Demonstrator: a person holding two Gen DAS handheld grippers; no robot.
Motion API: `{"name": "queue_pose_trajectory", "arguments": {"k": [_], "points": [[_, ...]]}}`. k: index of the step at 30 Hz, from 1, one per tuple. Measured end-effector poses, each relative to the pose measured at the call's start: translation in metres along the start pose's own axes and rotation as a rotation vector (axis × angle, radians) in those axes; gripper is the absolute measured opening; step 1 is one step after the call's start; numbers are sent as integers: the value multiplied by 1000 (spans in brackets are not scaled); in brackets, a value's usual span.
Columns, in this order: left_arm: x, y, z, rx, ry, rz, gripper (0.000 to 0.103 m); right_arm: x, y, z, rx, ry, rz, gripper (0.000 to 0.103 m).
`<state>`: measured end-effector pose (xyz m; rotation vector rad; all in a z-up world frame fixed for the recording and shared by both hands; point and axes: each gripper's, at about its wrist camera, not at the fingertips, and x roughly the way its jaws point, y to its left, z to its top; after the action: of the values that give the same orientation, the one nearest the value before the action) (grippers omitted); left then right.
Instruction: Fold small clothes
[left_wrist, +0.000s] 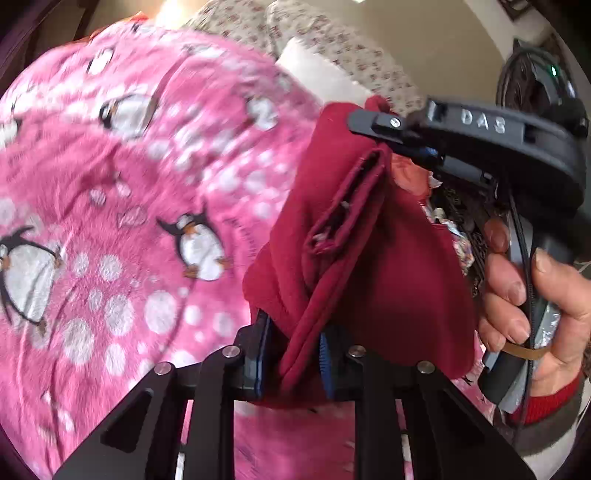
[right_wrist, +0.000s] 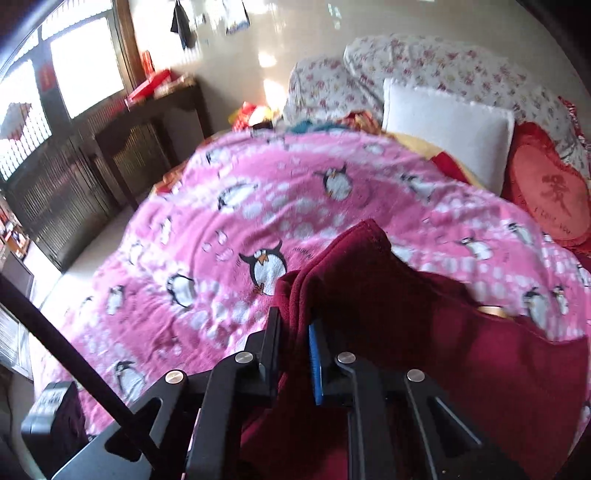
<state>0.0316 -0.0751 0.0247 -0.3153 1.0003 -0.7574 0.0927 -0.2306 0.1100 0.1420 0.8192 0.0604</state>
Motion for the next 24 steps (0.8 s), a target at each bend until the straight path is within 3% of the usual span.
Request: {"name": "queue_pose_trajectory", "arguments": {"k": [8,13,16,20,22,23,24], "points": [[-27,-117,-10,251,3,-58,20,-100,-46,-7,24,-135,-44,13],[10,-190,-30,379,68,-85,20,-146,-107,-31,92,-170,-121,12],[50,-221,-46,426,129,-77,20,-155,-150,-52,153,-162,-169,12],[85,-234,-66,471,192,-42,22,-135,-204,-84,253,-105,-243,12],[85,-239,-72,498,205,-60,23,-117,-226,-100,314,-69,-272,10],[81,-240,-73,515,219,-74,24,-112,-232,-104,323,-57,-302,1],[75,-240,-71,528,231,-79,29,-108,-238,-109,306,-43,-388,1]]}}
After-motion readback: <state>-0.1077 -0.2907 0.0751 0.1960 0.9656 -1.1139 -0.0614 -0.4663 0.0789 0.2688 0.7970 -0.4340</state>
